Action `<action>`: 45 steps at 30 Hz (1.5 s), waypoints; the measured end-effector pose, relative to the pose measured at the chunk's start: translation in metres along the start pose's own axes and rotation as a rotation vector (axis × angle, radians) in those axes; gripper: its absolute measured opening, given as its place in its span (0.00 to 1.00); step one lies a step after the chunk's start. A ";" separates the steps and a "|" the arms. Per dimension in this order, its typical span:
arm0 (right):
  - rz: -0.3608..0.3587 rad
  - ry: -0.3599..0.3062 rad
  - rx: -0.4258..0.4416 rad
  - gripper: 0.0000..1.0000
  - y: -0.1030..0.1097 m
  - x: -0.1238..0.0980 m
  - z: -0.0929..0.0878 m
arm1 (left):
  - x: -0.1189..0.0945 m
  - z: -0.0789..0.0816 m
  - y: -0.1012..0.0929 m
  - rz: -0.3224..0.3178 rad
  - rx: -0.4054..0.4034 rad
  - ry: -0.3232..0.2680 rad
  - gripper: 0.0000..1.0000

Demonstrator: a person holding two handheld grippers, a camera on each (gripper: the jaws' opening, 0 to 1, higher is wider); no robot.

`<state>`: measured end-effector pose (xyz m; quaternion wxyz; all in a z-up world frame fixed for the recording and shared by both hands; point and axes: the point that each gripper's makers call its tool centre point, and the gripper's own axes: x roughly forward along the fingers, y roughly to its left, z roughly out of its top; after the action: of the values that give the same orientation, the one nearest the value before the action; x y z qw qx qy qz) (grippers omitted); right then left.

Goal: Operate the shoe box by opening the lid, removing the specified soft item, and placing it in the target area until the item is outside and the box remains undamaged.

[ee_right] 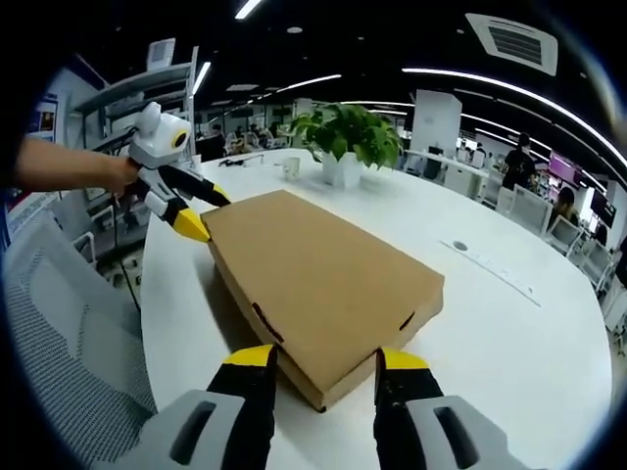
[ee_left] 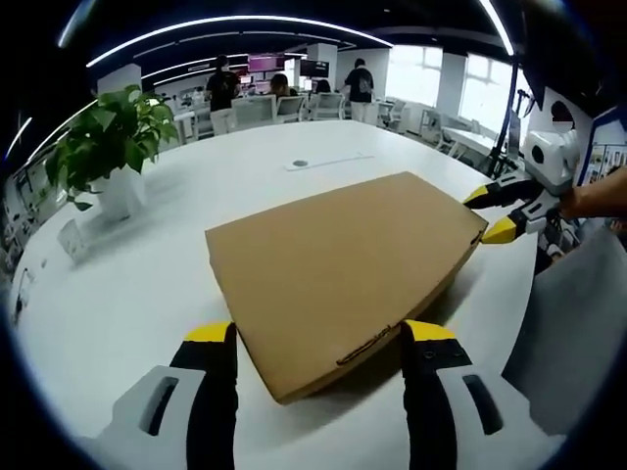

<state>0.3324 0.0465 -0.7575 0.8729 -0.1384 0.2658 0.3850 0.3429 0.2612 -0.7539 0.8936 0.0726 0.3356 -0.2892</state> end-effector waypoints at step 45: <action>-0.030 -0.042 0.056 0.34 0.011 0.006 -0.015 | -0.012 -0.027 0.009 0.035 0.045 0.010 0.52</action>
<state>0.3222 0.0511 -0.7739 0.8875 -0.1097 0.2559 0.3672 0.3254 0.2835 -0.7674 0.8949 0.1000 0.3321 -0.2808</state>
